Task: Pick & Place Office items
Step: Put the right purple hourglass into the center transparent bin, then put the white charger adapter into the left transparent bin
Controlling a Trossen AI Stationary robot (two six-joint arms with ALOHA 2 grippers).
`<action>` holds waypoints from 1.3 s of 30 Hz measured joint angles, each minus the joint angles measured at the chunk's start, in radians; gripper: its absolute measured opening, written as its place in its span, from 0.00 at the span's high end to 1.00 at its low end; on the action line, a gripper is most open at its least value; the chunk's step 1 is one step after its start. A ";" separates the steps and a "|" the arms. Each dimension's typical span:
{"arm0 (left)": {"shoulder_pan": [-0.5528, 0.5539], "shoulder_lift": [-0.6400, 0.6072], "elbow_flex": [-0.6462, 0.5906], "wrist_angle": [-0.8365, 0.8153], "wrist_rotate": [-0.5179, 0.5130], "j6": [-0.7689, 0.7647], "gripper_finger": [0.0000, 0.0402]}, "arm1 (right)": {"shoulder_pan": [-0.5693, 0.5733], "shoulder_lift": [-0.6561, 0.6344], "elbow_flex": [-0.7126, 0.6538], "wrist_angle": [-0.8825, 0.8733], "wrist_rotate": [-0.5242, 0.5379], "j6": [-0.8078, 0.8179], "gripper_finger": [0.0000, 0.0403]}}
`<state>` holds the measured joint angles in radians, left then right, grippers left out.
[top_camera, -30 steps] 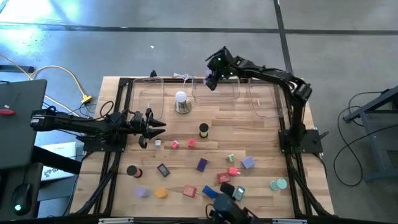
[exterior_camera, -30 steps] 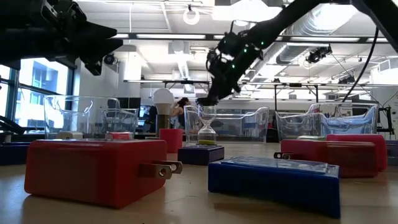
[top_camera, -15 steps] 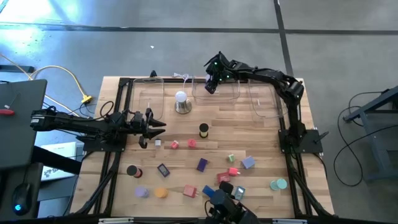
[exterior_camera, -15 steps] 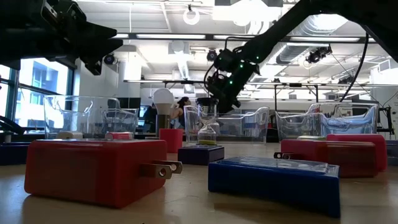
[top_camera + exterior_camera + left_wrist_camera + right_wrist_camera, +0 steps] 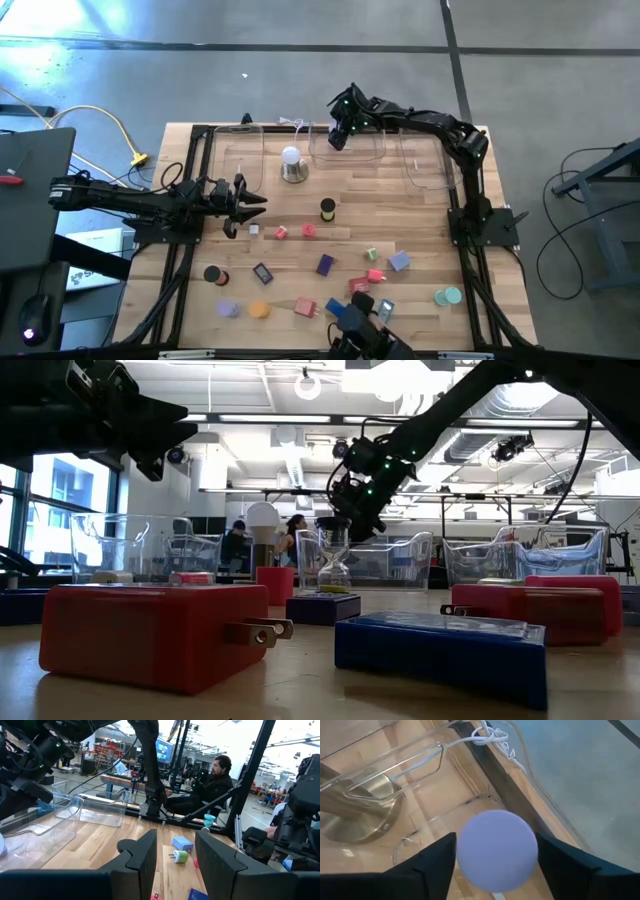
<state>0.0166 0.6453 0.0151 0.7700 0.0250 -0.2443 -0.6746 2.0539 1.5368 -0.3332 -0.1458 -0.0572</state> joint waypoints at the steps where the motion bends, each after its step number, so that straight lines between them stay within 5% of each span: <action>1: 0.000 0.000 0.000 0.000 0.000 0.000 0.68 | 0.001 -0.002 0.000 0.000 0.008 -0.005 0.33; 20: 0.000 0.001 0.000 -0.073 -0.001 -0.006 0.68 | 0.105 -0.135 0.000 -0.069 0.369 -0.132 0.26; 33: 0.000 0.005 0.000 -0.074 -0.022 -0.025 0.68 | 0.266 -0.367 0.001 -0.284 0.637 -0.124 0.27; 39: 0.000 0.005 0.000 -0.084 -0.006 -0.101 0.68 | 0.338 -0.465 0.001 -0.511 0.665 -0.035 0.27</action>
<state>0.0162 0.6502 0.0152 0.6857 0.0191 -0.3457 -0.3364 1.5890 1.5375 -0.8442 0.5196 -0.0924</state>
